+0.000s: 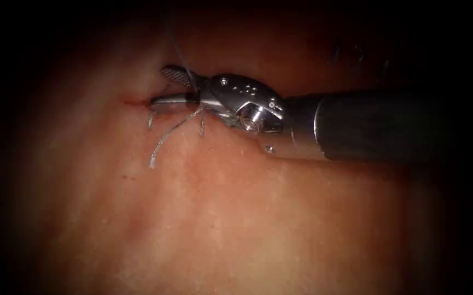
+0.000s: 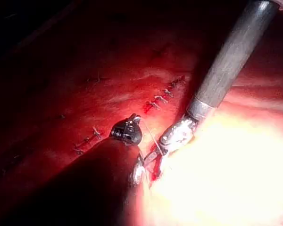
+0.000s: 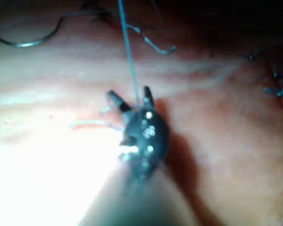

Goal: Wound Closure

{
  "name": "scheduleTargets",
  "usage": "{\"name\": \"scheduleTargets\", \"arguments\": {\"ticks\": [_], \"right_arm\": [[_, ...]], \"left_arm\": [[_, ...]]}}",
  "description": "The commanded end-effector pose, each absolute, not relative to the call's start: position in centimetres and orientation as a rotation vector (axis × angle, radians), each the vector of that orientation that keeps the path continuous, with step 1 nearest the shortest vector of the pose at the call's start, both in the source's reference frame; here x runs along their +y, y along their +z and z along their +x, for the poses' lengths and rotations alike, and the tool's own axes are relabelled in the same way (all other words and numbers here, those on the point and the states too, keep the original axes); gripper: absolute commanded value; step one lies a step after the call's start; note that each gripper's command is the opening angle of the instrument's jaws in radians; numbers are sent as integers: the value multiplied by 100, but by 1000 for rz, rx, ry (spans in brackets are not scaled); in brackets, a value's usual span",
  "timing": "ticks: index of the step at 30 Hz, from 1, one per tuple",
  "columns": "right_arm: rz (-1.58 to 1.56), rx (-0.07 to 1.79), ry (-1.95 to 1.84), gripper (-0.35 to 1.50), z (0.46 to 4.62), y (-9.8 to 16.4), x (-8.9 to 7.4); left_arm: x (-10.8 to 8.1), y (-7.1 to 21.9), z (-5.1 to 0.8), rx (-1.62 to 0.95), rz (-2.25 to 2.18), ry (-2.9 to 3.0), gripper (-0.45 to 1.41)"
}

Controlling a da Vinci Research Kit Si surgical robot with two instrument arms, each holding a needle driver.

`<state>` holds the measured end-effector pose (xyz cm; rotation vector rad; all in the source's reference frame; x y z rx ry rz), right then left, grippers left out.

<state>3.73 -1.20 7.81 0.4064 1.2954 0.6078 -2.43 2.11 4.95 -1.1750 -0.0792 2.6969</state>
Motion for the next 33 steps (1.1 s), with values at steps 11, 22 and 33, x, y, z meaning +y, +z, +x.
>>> {"name": "scheduleTargets", "arguments": {"ticks": [11, 22, 33], "right_arm": [[402, 1308, 609, 142, 394, 787, -118], [416, 1372, 557, -35, 382, 782, -113], [342, 1428, 645, 147, 364, 759, -103]], "left_arm": [[214, 495, -254, -72, -1175, 2693, -45], [215, 496, -254, -73, -1176, 2694, -45], [223, 497, -234, -63, -1175, 2694, -45]]}}
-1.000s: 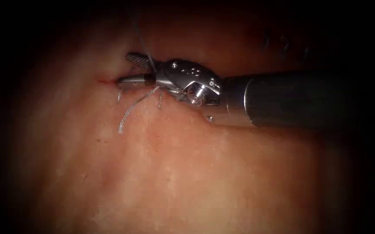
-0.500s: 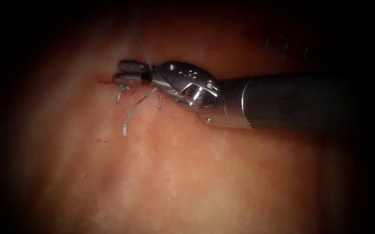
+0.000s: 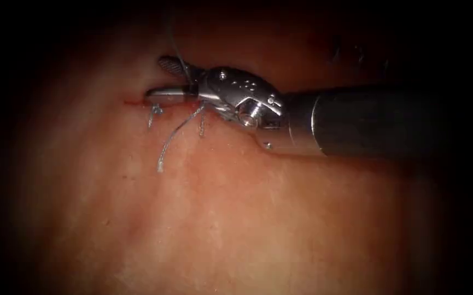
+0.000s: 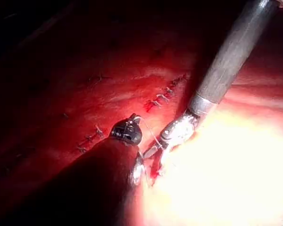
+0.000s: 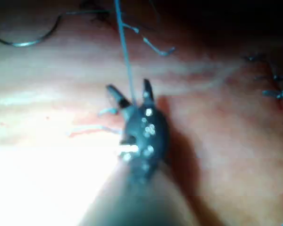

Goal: Wound Closure

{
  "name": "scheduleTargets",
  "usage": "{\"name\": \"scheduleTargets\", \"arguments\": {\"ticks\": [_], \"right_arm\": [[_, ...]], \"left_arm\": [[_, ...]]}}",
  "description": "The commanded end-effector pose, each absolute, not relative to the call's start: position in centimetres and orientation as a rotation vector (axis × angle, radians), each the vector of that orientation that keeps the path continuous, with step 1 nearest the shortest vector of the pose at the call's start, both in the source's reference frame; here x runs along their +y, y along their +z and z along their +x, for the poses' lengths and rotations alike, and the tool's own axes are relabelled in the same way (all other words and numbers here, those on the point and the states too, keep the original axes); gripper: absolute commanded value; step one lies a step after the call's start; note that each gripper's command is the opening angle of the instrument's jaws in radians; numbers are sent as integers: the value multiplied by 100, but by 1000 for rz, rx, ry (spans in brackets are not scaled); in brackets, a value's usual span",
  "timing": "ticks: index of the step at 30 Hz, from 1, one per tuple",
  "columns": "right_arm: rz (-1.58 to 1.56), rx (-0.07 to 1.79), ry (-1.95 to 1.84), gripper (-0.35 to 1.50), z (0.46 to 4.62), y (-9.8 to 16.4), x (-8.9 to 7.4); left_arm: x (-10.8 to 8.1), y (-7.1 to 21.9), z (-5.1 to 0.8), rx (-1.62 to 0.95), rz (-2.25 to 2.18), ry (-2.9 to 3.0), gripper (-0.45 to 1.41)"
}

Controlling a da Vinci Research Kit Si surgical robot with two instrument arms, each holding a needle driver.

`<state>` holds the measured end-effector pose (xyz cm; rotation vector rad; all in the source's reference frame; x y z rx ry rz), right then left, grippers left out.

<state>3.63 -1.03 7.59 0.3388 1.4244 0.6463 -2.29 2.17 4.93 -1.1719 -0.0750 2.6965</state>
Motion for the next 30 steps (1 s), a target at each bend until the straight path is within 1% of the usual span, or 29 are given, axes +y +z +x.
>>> {"name": "scheduleTargets", "arguments": {"ticks": [1, 12, 15, 20, 30], "right_arm": [[346, 1425, 643, 147, 359, 757, -105], [411, 1386, 580, 148, 300, 739, -127], [407, 1368, 580, 148, 294, 739, -127], [396, 1364, 592, 148, 306, 742, -124], [393, 1369, 595, 148, 361, 760, -111]], "left_arm": [[225, 496, -231, -59, -1177, 2690, -45], [226, 496, -228, -52, -1176, 2687, -45], [226, 496, -229, -50, -1175, 2687, -45], [224, 497, -232, -46, -1171, 2687, -45], [222, 494, -236, -45, -1166, 2685, -45]]}}
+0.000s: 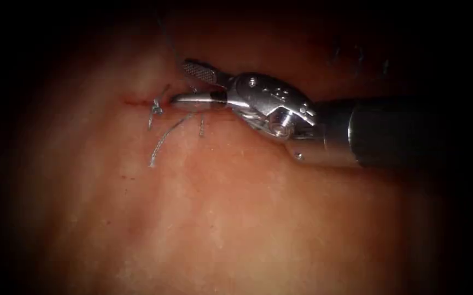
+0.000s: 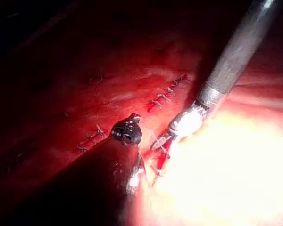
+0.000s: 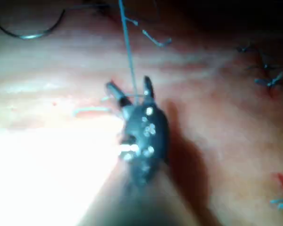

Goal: Wound Closure

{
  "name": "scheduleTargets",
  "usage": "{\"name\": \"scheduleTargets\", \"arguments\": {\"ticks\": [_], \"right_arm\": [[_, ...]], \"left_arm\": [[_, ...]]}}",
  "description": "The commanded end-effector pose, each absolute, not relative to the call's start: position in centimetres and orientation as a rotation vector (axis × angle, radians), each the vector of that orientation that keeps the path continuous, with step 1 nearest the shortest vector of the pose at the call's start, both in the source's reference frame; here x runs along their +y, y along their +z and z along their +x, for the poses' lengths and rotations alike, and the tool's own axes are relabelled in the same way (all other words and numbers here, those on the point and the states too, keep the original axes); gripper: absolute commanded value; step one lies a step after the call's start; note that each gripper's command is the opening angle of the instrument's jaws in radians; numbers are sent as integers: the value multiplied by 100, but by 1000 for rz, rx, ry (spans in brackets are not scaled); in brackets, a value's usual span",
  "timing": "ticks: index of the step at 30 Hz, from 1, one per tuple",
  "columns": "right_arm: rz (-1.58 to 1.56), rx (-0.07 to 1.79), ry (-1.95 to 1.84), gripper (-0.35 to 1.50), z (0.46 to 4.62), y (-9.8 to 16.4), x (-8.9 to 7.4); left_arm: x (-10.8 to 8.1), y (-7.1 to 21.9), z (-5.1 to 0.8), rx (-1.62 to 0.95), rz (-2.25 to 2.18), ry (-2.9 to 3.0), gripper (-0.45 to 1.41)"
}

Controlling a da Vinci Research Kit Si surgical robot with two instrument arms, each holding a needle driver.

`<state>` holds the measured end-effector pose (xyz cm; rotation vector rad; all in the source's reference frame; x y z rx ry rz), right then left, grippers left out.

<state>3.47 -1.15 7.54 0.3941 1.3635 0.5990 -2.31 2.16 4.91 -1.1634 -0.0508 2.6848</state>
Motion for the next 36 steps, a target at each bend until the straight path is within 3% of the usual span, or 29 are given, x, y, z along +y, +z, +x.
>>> {"name": "scheduleTargets", "arguments": {"ticks": [1, 20, 22, 24, 25, 26, 27, 36], "right_arm": [[390, 1369, 594, 148, 366, 763, -111], [375, 1358, 582, 145, 394, 786, -117], [397, 1364, 566, 123, 393, 785, -117], [415, 1371, 552, 83, 393, 785, -117], [417, 1372, 549, 51, 392, 785, -117], [420, 1376, 547, -1, 392, 785, -117], [417, 1375, 549, -35, 392, 785, -117], [420, 1386, 549, -35, 394, 784, -114]], "left_arm": [[222, 493, -236, -45, -1165, 2684, -45], [217, 489, -248, -44, -1171, 2682, -45], [217, 489, -249, -45, -1173, 2681, -45], [216, 490, -250, -45, -1175, 2680, -45], [216, 490, -251, -45, -1175, 2680, -45], [216, 490, -251, -45, -1174, 2680, -45], [216, 490, -251, -41, -1176, 2685, -45], [218, 487, -250, -46, -1178, 2684, -45]]}}
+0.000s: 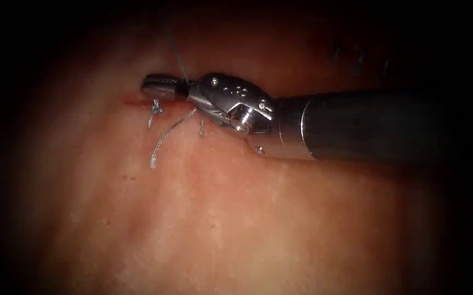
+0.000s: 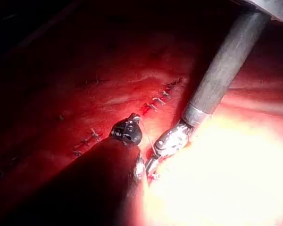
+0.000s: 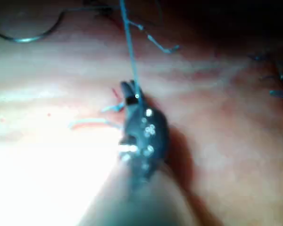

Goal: Wound Closure

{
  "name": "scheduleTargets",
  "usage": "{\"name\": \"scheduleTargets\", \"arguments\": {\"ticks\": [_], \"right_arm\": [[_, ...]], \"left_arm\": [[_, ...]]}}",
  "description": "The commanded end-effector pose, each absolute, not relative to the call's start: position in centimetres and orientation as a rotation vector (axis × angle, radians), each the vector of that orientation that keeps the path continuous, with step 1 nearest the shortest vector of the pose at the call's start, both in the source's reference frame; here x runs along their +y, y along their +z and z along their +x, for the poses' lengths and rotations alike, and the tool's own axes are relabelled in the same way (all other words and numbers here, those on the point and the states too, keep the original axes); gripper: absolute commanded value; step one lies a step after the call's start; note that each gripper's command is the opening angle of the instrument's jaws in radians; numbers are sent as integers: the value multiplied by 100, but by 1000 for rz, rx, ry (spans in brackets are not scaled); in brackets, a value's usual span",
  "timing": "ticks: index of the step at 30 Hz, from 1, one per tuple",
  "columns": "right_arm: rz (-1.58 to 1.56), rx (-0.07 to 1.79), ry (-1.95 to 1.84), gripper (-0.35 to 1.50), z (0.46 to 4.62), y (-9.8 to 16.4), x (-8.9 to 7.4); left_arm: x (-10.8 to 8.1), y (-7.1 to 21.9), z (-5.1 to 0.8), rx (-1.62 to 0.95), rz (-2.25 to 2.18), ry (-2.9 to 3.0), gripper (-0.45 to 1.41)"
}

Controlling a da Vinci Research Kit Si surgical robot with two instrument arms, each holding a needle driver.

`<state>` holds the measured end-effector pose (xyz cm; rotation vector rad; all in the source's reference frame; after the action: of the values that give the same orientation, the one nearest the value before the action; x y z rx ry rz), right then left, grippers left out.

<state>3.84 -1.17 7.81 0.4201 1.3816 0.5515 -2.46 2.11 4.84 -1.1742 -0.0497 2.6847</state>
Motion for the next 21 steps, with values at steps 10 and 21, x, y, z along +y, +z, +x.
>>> {"name": "scheduleTargets", "arguments": {"ticks": [10, 21], "right_arm": [[428, 1395, 536, 146, 379, 764, -134], [430, 1353, 544, 148, 311, 738, -139]], "left_arm": [[227, 489, -231, -34, -1197, 2671, -45], [227, 490, -229, -31, -1195, 2673, -45]]}}
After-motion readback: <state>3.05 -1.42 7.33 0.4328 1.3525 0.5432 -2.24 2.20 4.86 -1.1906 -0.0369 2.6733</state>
